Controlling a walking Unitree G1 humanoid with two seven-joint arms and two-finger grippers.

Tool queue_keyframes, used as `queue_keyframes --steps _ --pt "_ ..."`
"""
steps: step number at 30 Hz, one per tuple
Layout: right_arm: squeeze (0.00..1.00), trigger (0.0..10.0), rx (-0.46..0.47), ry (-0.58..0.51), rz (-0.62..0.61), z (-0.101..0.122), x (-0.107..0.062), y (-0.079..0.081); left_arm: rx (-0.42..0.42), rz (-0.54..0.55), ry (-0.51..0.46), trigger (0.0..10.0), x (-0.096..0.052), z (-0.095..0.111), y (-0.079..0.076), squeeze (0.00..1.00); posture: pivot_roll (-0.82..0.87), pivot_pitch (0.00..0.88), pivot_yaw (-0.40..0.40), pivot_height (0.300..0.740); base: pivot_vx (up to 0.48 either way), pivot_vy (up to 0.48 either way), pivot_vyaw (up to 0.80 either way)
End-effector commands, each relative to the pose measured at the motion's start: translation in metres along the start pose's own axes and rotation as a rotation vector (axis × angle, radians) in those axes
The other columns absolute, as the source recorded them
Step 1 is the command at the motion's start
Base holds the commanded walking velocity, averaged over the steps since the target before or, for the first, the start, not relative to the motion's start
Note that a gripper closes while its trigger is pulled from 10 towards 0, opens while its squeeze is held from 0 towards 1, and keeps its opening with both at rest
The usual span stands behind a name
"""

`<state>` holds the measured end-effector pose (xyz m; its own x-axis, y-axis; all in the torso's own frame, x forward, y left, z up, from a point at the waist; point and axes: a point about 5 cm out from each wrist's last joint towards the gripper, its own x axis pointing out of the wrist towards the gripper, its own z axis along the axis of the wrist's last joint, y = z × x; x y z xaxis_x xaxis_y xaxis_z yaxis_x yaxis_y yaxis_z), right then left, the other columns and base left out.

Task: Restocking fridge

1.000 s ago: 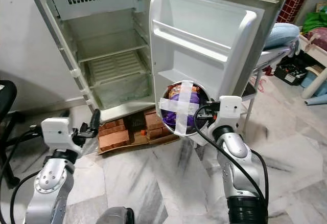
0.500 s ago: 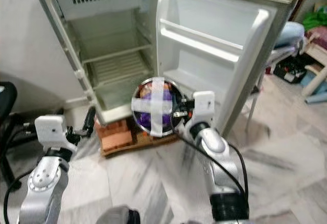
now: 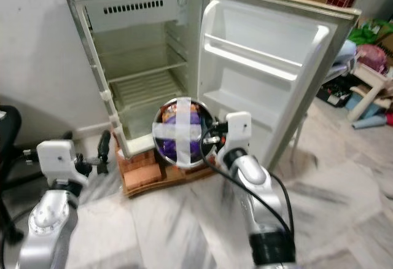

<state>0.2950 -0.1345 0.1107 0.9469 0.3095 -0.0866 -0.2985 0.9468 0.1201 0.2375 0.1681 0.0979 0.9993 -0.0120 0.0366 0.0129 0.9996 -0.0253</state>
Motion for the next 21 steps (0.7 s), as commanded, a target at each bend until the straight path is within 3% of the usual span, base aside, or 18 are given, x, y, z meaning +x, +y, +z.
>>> queue_keyframes --steps 1,9,13,21 --pt "0.0 10.0 -0.003 -0.037 -0.009 0.0088 0.0013 -0.0027 -0.007 -0.007 0.002 10.0 0.0016 0.0014 -0.0017 0.0 0.07 0.05 -0.011 0.74 0.364 0.311 0.0" --pt "0.0 10.0 -0.029 -0.05 0.031 0.0142 0.0071 0.0021 -0.066 0.046 0.017 10.0 0.004 0.0002 0.0046 0.0 0.08 0.051 -0.015 0.74 0.401 0.263 0.0" --pt "0.0 10.0 -0.032 -0.053 0.034 0.015 0.008 0.0021 -0.036 0.039 0.012 10.0 0.0043 0.0012 0.0042 0.0 0.08 0.05 -0.016 0.74 0.401 0.262 0.0" --pt "0.0 10.0 -0.048 -0.059 0.058 0.0163 0.0092 0.0062 -0.061 0.042 0.026 10.0 0.005 -0.0002 0.004 0.0 0.08 0.049 -0.017 0.74 0.437 0.0 0.0"
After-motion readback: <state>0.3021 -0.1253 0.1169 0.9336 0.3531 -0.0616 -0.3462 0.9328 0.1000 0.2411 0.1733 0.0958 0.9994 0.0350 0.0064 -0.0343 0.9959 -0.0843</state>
